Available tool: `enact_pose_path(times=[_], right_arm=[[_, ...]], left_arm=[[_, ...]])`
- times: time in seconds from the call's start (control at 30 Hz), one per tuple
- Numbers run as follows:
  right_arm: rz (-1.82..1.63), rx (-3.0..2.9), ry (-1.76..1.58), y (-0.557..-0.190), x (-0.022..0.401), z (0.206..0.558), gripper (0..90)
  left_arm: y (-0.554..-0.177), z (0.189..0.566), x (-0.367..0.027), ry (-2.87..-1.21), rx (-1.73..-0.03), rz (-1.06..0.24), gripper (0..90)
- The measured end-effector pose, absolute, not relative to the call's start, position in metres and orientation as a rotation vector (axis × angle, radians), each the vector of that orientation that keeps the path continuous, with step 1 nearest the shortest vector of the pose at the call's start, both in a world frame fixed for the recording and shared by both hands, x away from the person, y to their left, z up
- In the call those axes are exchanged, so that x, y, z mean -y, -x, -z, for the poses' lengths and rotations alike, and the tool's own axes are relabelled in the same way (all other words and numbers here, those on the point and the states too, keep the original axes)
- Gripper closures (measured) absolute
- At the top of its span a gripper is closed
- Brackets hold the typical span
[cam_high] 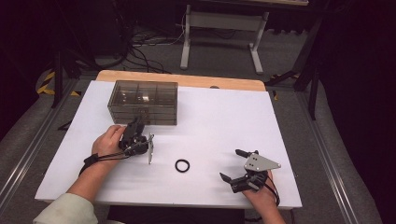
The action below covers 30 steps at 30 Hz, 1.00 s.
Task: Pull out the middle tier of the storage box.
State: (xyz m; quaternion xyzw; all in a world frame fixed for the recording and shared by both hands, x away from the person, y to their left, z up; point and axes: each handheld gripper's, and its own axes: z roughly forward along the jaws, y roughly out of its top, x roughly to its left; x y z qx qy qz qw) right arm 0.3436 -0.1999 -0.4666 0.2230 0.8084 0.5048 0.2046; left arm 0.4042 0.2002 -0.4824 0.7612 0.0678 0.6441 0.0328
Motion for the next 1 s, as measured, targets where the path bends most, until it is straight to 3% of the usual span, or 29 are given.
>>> enact_pose_path(times=[1.0], right_arm=[[-1.41,-2.264,-0.621,-0.344,0.2,0.467,0.3]], left_arm=[[-0.42,0.49,-0.199,-2.378,-0.273,-2.006,70.4]])
